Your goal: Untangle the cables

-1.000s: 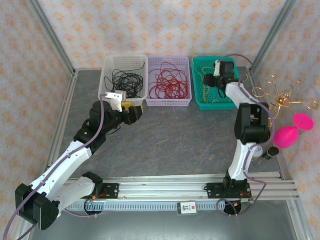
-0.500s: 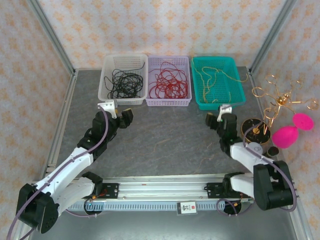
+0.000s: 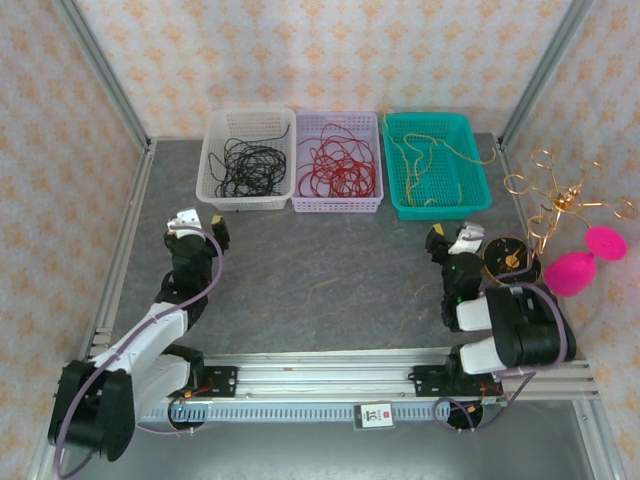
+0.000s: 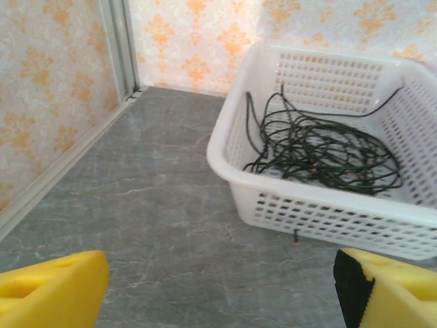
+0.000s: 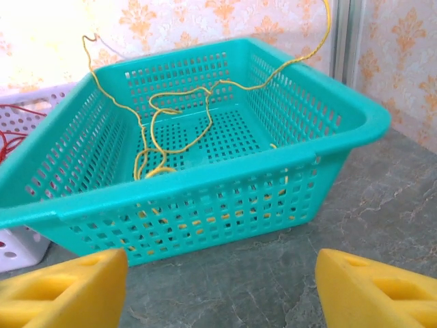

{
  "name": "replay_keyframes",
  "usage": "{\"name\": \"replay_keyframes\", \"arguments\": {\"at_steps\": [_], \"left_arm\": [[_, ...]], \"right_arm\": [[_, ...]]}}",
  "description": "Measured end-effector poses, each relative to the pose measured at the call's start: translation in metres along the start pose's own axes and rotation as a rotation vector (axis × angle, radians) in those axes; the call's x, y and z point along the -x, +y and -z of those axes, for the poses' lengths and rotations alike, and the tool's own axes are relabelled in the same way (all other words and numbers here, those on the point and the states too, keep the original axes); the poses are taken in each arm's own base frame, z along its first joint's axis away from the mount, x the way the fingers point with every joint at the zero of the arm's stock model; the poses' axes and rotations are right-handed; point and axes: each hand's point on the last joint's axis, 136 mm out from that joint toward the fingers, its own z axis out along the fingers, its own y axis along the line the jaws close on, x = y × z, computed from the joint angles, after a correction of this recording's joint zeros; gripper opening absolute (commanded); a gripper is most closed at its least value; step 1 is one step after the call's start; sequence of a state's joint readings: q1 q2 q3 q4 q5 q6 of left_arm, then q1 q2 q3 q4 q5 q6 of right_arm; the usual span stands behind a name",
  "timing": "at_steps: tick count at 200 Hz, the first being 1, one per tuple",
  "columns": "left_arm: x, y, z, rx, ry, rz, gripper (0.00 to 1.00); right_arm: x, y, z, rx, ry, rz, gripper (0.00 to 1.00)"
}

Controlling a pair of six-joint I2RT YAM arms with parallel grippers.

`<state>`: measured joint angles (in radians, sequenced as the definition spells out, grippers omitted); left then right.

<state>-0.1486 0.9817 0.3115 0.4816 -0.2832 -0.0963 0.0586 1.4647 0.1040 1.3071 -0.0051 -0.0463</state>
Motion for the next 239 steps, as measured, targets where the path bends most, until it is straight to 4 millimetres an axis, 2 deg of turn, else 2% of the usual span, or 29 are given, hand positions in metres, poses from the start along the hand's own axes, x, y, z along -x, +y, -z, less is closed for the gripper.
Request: {"name": "replay_keyframes", "arguments": {"at_steps": [19,31,48,65,148,181,199,239], "left_arm": [[-0.021,0.007,-0.007,0.010,0.007,-0.056,0.89],[-0.031,0.008,-0.010,0.012,0.011,-0.084,0.89],[-0.034,0.007,-0.014,0.003,0.001,-0.096,0.89],[-0.029,0.003,-0.017,-0.009,-0.028,-0.095,0.90],[-0.024,0.002,-0.035,-0.066,-0.116,-0.048,0.94],[-0.044,0.004,-0.045,-0.077,-0.084,-0.042,0.96],[-0.039,-0.001,-0.044,-0.106,-0.101,-0.033,1.00],[-0.033,-0.004,-0.046,-0.193,-0.114,-0.015,1.00]], "right_arm": [[-0.016,-0.001,-0.004,0.000,0.054,0.017,0.84],[-0.008,0.002,-0.008,0.009,0.029,0.015,0.86],[0.002,0.005,-0.013,0.013,0.001,0.014,0.87],[0.008,0.006,-0.017,0.012,-0.010,0.008,1.00],[0.008,0.001,-0.024,-0.027,0.006,0.008,1.00],[0.007,0.001,-0.024,-0.028,0.007,0.008,1.00],[0.007,0.001,-0.024,-0.028,0.008,0.008,1.00],[0.007,0.001,-0.024,-0.028,0.010,0.009,1.00]]}}
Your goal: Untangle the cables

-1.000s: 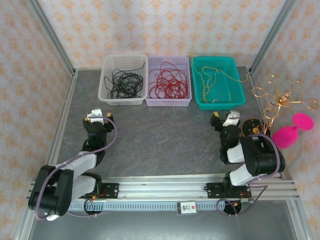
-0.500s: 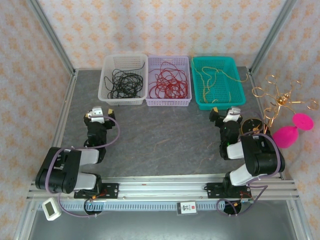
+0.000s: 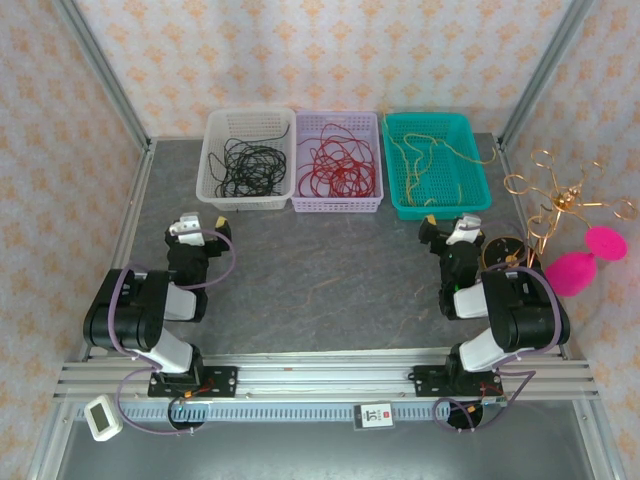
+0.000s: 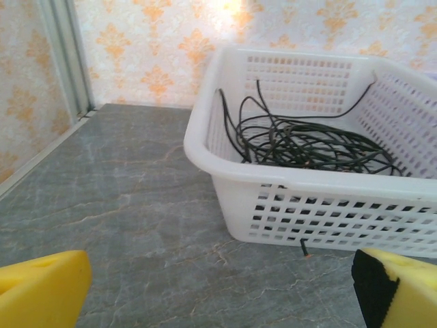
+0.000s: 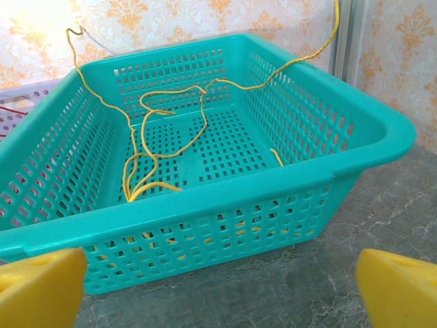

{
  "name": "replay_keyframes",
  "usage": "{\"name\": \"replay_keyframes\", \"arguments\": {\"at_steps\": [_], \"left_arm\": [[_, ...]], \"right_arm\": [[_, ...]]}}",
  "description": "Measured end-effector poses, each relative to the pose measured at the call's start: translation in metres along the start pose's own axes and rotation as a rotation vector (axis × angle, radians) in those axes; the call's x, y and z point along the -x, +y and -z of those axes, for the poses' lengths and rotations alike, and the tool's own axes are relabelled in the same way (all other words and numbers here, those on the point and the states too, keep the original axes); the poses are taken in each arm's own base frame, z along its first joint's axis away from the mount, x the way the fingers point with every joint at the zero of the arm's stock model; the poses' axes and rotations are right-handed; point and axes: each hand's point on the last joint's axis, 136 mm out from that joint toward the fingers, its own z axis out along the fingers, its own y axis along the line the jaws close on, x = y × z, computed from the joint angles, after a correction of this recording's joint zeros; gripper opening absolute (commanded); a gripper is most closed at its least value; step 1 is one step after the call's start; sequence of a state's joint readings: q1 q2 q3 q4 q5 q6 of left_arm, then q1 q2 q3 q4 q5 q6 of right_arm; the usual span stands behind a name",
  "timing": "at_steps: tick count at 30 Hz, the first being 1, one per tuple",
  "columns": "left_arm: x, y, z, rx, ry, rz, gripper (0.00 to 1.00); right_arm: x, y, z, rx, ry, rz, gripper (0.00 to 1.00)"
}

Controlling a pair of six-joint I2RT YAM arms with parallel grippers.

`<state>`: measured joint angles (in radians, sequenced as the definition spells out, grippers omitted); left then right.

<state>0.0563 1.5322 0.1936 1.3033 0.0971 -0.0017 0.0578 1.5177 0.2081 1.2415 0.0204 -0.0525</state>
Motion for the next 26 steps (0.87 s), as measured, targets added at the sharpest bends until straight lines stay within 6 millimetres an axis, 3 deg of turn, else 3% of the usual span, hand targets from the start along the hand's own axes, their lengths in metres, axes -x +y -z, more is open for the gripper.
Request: {"name": "replay_keyframes", "arguments": {"at_steps": [7,26], "left_arm": [[0.002,-0.016,0.001,-0.101,-0.005,0.000,1.00],[0.002,-0.015,0.001,-0.093,-0.005,0.002,1.00]], "right_arm": [[0.000,0.000,0.000,0.000,0.000,0.000,1.00],[0.000,-0.007,-0.003,-0.019,0.005,-0.009,1.00]]}}
